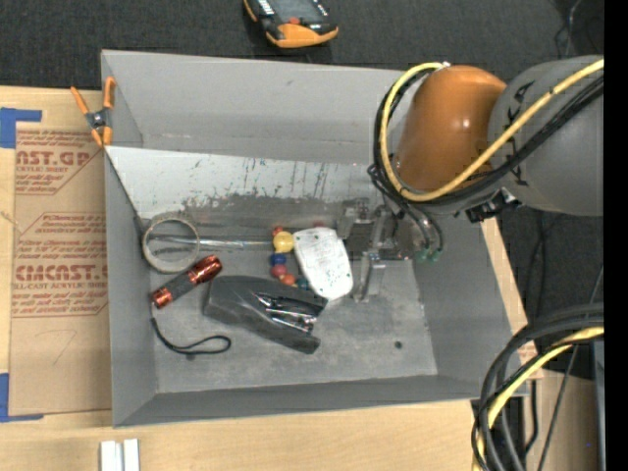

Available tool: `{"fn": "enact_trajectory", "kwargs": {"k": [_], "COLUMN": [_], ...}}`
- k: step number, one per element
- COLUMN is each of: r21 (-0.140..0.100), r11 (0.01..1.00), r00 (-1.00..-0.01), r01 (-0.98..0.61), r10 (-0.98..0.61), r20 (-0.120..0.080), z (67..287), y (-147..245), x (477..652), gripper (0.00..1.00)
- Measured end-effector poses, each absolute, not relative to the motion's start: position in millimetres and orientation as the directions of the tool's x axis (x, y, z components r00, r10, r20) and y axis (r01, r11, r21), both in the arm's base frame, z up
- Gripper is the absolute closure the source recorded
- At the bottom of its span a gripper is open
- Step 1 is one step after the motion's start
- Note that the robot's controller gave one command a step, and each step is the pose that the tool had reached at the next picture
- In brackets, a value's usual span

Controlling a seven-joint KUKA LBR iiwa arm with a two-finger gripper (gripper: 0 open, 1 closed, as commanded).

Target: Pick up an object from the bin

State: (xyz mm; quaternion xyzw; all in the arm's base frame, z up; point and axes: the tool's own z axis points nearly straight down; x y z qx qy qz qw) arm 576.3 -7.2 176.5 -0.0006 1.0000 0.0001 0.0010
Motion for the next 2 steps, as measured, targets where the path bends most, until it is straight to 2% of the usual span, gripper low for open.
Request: {"fn": "enact_trajectory", "kwargs": {"k": [1, 2], "r21": [0.0, 0.0], "r11": [1.0, 1.0], "r00": [-1.0, -1.0], "r01": [-0.001, -0.001], "r10": [-0.001, -0.001], "r20": [-0.002, -0.002], "z": [176.5, 176.5], "y": [-7.2, -7.2], "x": [576.4, 576.3], "gripper": [1.0, 1.0]}}
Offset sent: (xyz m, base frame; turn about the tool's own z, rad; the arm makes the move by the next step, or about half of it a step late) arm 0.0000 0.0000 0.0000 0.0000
